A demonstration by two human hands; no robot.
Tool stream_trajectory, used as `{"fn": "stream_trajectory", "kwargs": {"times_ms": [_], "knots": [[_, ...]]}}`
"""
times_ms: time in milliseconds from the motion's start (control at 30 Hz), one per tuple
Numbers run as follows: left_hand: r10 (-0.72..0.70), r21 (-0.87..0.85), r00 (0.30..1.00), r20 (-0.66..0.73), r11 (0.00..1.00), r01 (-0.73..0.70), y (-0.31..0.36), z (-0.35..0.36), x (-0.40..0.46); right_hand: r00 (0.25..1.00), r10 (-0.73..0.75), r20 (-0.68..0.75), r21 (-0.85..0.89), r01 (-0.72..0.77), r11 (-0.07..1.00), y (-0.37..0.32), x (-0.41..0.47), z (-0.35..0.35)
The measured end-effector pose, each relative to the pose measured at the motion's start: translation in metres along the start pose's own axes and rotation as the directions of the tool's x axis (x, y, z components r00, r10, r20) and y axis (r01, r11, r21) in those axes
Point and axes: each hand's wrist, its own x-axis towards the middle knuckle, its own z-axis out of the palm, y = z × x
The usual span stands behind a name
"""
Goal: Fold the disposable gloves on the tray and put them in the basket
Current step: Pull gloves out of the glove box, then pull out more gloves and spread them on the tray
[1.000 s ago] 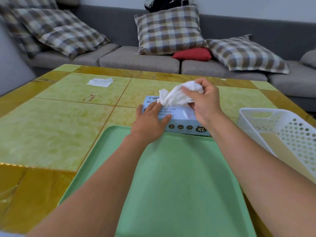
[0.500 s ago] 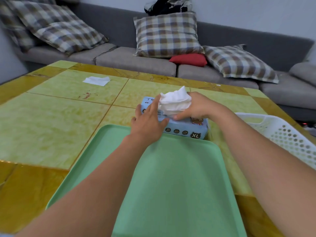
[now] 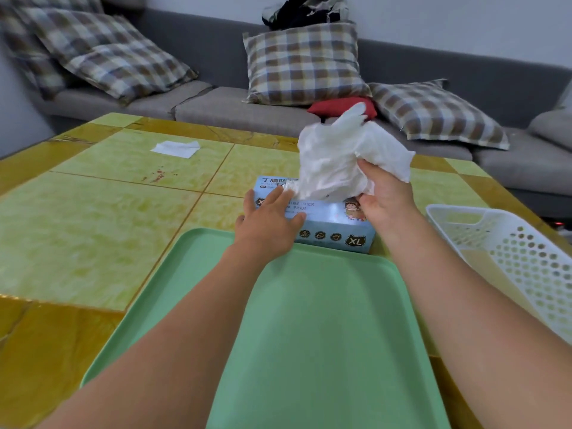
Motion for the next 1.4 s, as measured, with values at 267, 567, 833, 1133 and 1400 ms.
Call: {"fn": "stream_trajectory", "kwargs": {"times_ms": [267, 567, 833, 1133, 1400], "knots": [[0.011, 0.057, 1.0, 0.002, 0.998, -0.011, 0.0, 0.002, 0.001, 0.93, -0.139, 0.34, 0.014, 0.142, 0.99, -0.033, 0.0, 0.028], [0.192, -0.2, 0.977, -0.093, 0.958, -0.208, -0.019, -0.027, -0.001, 0.87, -0.081, 0.486, -0.093, 0.143, 0.985, -0.047, -0.058, 0.064], [-0.42, -0.682, 0.88, -0.223, 0.712, 0.167, -0.097, -0.112, -0.071, 0.649, -0.418, 0.635, -0.42, 0.745, 0.519, 0.056, -0.147, 0.077], [-0.13, -0.502, 0.953, 0.275, 0.825, 0.257, -0.108, -0.091, -0.103, 0.485, 0.634, 0.602, -0.635, 0.772, 0.011, 0.075, -0.166, 0.066], [-0.071, -0.421, 0.96, 0.271, 0.888, 0.184, -0.098, -0.089, -0.096, 0.836, 0.452, 0.312, -0.942, 0.333, 0.036, 0.049, -0.165, 0.047]]}}
